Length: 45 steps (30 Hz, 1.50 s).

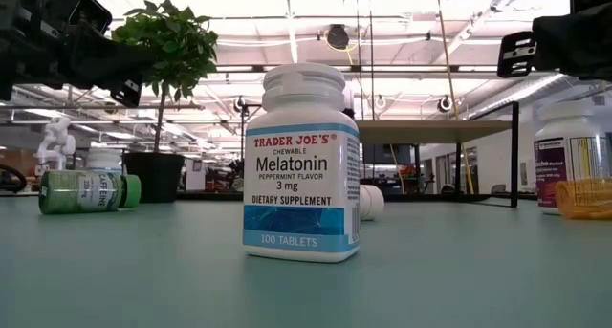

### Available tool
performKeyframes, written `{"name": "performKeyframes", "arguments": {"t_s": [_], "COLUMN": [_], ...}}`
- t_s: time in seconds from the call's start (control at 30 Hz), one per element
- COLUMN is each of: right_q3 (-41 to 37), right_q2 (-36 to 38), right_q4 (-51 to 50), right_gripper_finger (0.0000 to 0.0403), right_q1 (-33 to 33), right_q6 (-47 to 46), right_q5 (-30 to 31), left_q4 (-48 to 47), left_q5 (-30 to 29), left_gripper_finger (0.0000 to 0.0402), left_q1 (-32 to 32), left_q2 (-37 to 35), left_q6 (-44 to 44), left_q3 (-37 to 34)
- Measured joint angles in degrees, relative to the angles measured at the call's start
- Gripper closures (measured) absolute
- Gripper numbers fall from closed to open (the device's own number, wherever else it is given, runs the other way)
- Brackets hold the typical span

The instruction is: Pick and place medicine bottles onto shelf by color

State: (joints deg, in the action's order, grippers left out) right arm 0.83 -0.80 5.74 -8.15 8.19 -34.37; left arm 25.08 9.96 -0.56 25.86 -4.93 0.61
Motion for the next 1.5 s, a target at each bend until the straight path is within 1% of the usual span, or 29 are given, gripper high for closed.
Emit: {"name": "performKeyframes", "arguments": {"t_s": [0.23, 0.37, 0.4, 0.5, 0.57, 0.73, 0.77, 0.8, 0.9, 0.97, 1.07, 1.13, 1.3, 1.4, 1.5], "right_q3": [0.0, 0.0, 0.0, 0.0, 0.0, 0.0, 0.0, 0.0, 0.0, 0.0, 0.0, 0.0, 0.0, 0.0, 0.0], "right_q2": [0.0, 0.0, 0.0, 0.0, 0.0, 0.0, 0.0, 0.0, 0.0, 0.0, 0.0, -0.1, -0.1, -0.1, -0.2], "right_q4": [0.0, 0.1, 0.5, 3.2, 3.9, 5.4, 6.2, 6.8, 9.0, 9.9, 10.3, 11.8, 15.3, 15.6, 16.1], "right_gripper_finger": [0.0403, 0.0403, 0.0403, 0.0403, 0.0403, 0.0403, 0.0403, 0.0403, 0.0403, 0.0403, 0.0403, 0.0403, 0.0403, 0.0403, 0.0403], "right_q1": [0.0, 0.0, 0.0, 0.0, 0.0, 0.0, 0.0, 0.0, 0.0, 0.0, 0.0, 0.0, 0.0, 0.0, 0.0], "right_q6": [0.0, 0.0, 0.0, 0.0, -0.4, -4.3, -4.2, -3.2, 0.1, -1.3, -4.3, -3.9, -4.2, -4.5, -4.4], "right_q5": [0.0, 0.1, 0.9, 7.9, 10.1, 10.8, 11.7, 13.4, 21.0, 24.9, 28.0, 31.0, 43.6, 46.4, 46.4], "left_q4": [0.0, -1.0, -1.0, -1.1, -1.0, -0.9, -0.5, 0.4, 2.1, 3.8, 6.7, 8.5, 10.6, 10.8, 10.7], "left_q5": [0.0, 0.0, 0.0, 0.0, 0.0, 0.0, -0.6, -1.7, -4.2, -4.8, -5.1, -5.1, -5.1, -5.1, -6.3], "left_gripper_finger": [0.0382, 0.0382, 0.0382, 0.0382, 0.0382, 0.0382, 0.0382, 0.0382, 0.0382, 0.0382, 0.0382, 0.0382, 0.0382, 0.0382, 0.0382], "left_q1": [0.0, 0.0, 0.0, 0.0, 0.0, 0.0, 0.0, 0.0, -0.1, 0.0, 0.0, 0.0, 0.0, 0.0, 0.0], "left_q2": [0.0, 0.0, 0.0, 0.0, 0.0, 0.0, 0.0, 0.0, 0.0, 0.0, 0.0, 0.0, 0.0, 0.0, 0.0], "left_q6": [0.1, 3.0, 3.4, 3.5, 3.3, 3.4, 4.0, 4.5, 4.8, 3.9, 3.6, 3.5, 2.4, -1.4, -3.4], "left_q3": [0.0, 0.0, 0.0, 0.0, 0.0, 0.0, 0.0, 0.0, 0.0, 0.0, 0.0, 0.0, 0.0, 0.0, 0.0]}}
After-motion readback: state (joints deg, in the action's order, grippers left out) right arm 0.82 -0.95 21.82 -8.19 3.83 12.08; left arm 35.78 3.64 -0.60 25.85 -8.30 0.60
